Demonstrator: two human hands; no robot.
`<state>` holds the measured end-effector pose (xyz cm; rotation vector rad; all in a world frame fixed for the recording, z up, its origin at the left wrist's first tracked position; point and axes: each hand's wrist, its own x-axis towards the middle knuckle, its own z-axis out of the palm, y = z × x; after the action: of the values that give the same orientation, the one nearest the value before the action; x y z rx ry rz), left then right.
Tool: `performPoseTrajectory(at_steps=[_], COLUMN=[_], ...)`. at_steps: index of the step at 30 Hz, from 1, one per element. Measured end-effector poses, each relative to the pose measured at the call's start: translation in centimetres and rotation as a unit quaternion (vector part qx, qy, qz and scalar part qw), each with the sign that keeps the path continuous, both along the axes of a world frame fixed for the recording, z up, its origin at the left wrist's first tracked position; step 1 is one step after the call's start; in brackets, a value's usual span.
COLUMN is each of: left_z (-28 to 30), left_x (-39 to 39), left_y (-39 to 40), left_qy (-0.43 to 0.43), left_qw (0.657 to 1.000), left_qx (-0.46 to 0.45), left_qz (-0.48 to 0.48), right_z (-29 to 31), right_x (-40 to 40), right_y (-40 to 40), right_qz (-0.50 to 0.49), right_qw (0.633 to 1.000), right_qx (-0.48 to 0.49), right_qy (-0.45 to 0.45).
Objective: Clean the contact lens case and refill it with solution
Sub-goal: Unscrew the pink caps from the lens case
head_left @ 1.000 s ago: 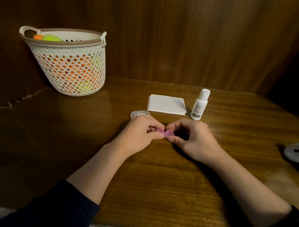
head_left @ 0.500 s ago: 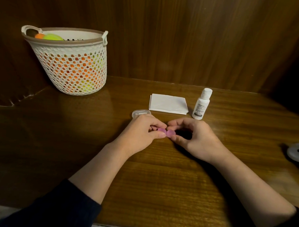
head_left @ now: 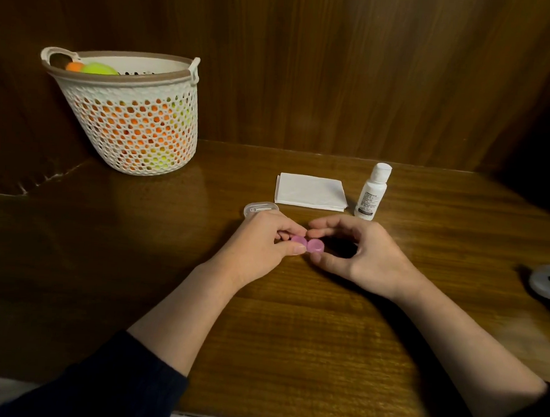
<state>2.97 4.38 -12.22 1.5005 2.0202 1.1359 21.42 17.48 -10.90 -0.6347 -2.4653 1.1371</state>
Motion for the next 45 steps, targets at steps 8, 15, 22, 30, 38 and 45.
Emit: performPoseTrajectory(at_steps=[8,15,22,30,38,45], left_z=[0.00,-0.18,-0.25,-0.18,-0.39,-0.30], left_x=[-0.08,-0.11,-0.17,-0.23,-0.40,-0.35], left_y=[0.06,0.07,0.15,0.09,0.05,0.05], left_qy=[0.000,-0.006,-0.010,-0.010,-0.002,-0.006], left_qw=[1.000,1.000,1.000,1.000,1.000,1.000], left_qx=[-0.003,-0.003,-0.001,0.001,0.014,0.008], left_qz=[-0.002,0.000,0.002,-0.007,-0.010,-0.010], right_z=[0.05,0.21,0.20,0.18,-0.20,-0.38], right_x=[0.29,0.40,0.05,0.13,-0.38,-0.21], right_y=[0.03,0.40,-0.15,0.19,-0.30,0.01], right_qz=[0.000,-0.024,0.024,-0.023,0.007,-0.012], right_qw=[0.999,0.997,0.995,0.995,0.995,0.997], right_qx=[0.044,0.077,0.093,0.098,0.100,0.065], right_qy=[-0.003,0.006,-0.013,-0.022,-0.017,0.035])
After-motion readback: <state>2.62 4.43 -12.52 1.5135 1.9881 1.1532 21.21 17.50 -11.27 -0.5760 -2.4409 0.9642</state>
